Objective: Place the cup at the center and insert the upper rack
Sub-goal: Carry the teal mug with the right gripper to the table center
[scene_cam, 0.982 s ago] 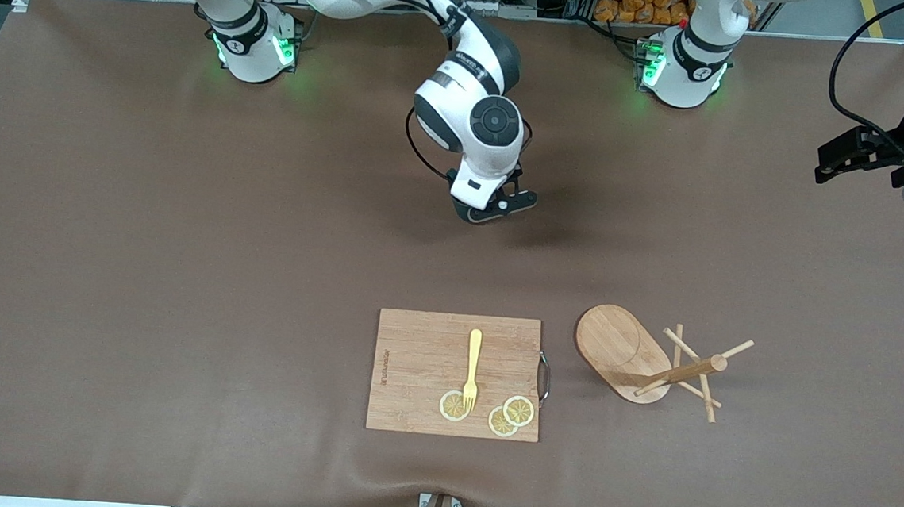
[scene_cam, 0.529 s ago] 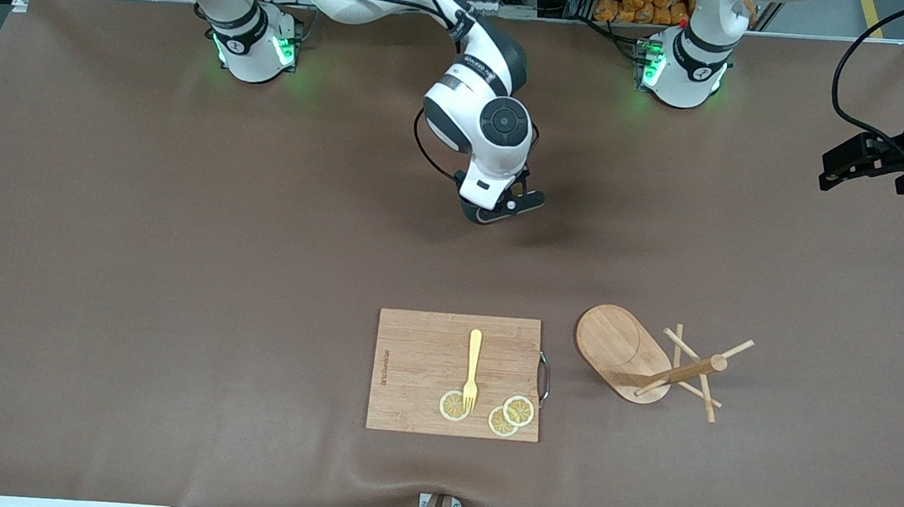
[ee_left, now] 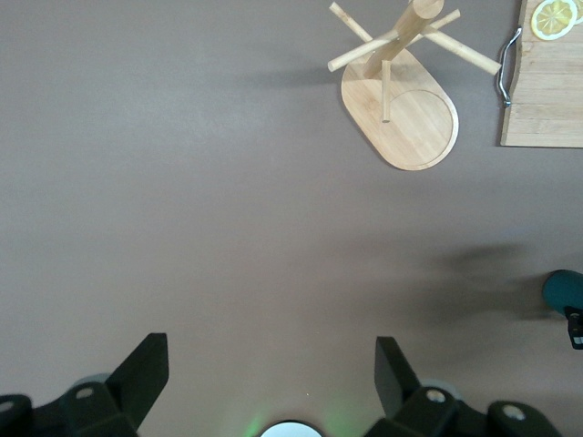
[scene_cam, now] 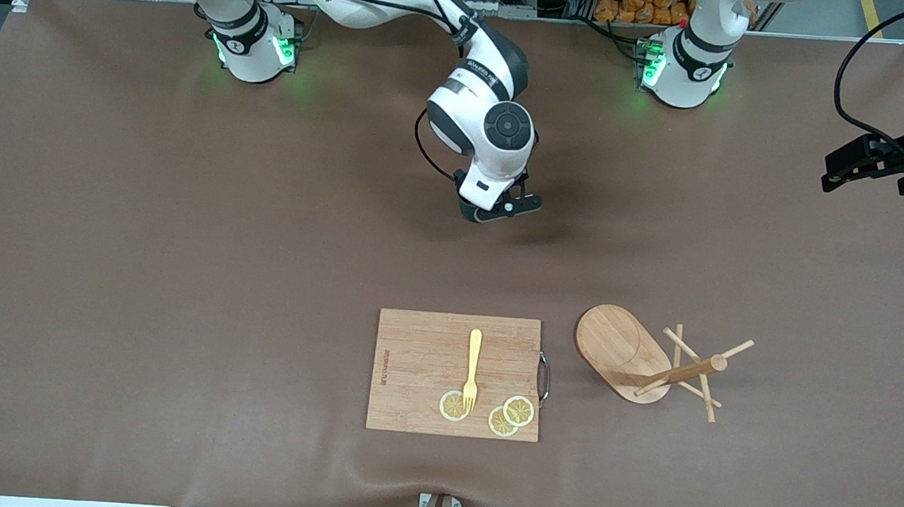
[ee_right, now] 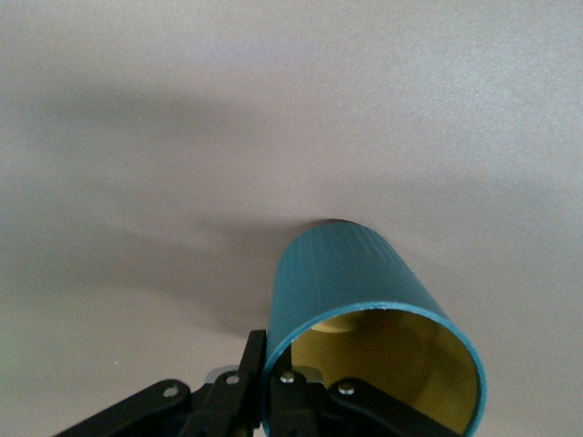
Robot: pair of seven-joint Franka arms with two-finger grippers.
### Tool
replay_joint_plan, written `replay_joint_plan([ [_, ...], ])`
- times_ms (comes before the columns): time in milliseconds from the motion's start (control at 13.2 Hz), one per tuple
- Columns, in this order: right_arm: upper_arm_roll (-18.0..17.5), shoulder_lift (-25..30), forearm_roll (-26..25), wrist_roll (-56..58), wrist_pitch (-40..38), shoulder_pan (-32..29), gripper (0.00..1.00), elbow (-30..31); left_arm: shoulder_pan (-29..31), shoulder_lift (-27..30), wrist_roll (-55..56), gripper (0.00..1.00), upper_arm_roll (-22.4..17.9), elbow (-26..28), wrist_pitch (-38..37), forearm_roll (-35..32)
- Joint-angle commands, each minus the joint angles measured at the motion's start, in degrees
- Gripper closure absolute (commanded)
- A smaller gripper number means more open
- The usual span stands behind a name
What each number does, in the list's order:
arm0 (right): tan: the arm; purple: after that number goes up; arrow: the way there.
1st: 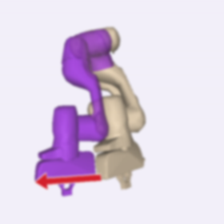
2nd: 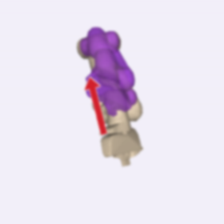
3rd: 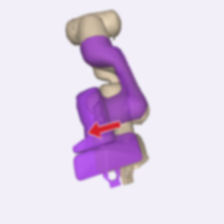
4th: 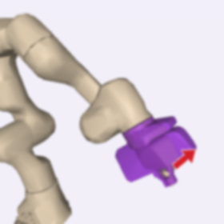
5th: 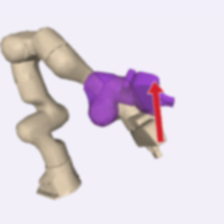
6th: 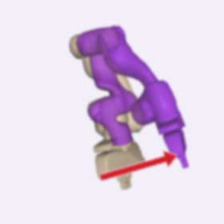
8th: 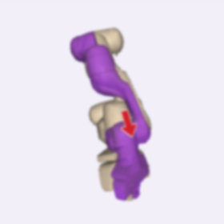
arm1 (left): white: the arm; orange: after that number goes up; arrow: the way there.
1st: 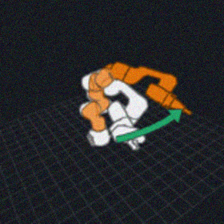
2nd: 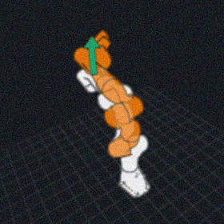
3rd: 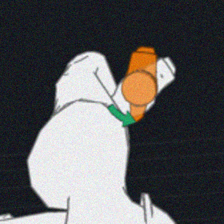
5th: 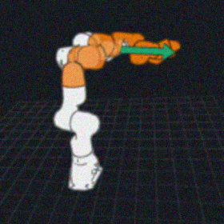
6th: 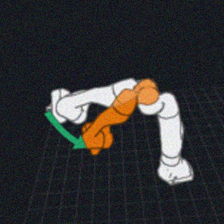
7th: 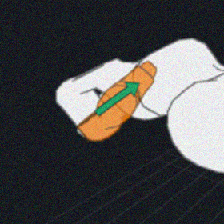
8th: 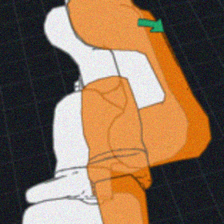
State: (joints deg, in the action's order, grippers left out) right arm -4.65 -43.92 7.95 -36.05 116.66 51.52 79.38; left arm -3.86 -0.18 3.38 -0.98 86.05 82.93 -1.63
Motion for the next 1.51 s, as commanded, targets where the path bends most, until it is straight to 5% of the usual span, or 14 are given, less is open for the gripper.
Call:
replay_joint_plan([
  [0, 1.2, -1.1, 0.3, -2.5, -0.4, 1.1, 0.93, -2.2, 0.2, 1.0, 0.0, 0.00, 0.6, -0.2, -0.2, -0.6],
  [529, 2.3, -1.7, 0.4, -5.2, 0.4, 1.2, 0.75, -2.3, -0.4, 2.6, 0.8, 0.00, 1.4, -1.1, -0.5, -0.2],
  [755, 2.3, -1.5, 0.5, -5.3, 0.3, 1.2, 0.55, -3.3, -0.4, 3.2, 2.2, 0.00, 2.4, -1.6, -2.4, -0.8],
  [1057, 2.4, -1.2, 0.5, -4.4, 0.2, 1.1, 0.17, -4.8, -0.2, 4.1, 3.6, 0.00, 2.5, -1.9, -3.4, -0.8],
  [1435, 2.5, 2.0, 0.8, -4.2, -3.4, -1.1, 0.10, -6.4, -0.4, 6.1, 12.2, 0.00, 6.0, -1.9, -5.7, -0.8],
])
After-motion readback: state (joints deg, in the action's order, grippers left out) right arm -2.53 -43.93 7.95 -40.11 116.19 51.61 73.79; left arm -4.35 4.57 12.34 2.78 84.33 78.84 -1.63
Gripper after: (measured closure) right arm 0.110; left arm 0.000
